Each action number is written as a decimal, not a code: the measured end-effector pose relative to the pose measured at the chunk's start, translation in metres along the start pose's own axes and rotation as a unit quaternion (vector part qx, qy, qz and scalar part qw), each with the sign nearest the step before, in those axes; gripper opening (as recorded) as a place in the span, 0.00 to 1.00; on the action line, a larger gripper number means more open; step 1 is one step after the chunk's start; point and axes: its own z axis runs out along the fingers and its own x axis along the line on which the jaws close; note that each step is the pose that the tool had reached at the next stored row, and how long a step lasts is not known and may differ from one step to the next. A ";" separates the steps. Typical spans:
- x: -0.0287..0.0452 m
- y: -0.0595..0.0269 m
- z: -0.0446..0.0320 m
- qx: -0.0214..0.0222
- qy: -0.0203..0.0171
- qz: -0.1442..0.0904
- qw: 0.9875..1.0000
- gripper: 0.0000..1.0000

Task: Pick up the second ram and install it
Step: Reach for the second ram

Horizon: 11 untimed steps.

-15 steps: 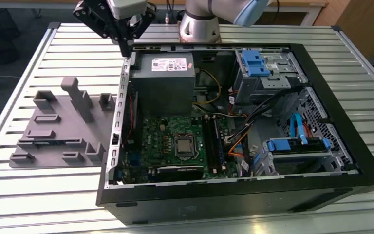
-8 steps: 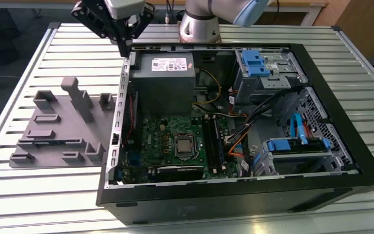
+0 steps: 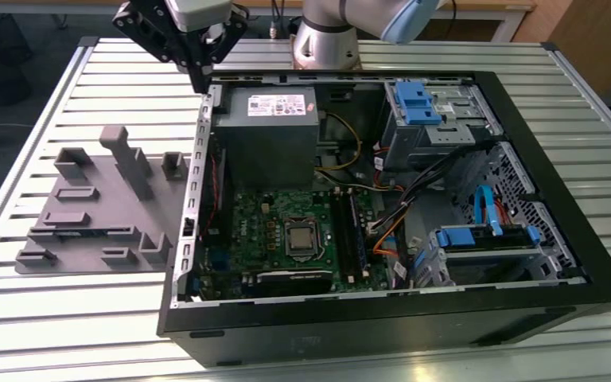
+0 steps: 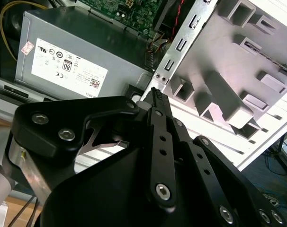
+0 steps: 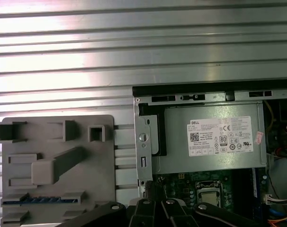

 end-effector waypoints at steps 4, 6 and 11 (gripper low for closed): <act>0.0016 -0.0001 0.0001 0.000 0.000 0.000 1.000 0.11; 0.0024 -0.0002 0.0001 0.000 0.000 0.000 1.000 0.11; 0.0043 -0.0003 0.0002 0.000 0.000 0.000 1.000 0.11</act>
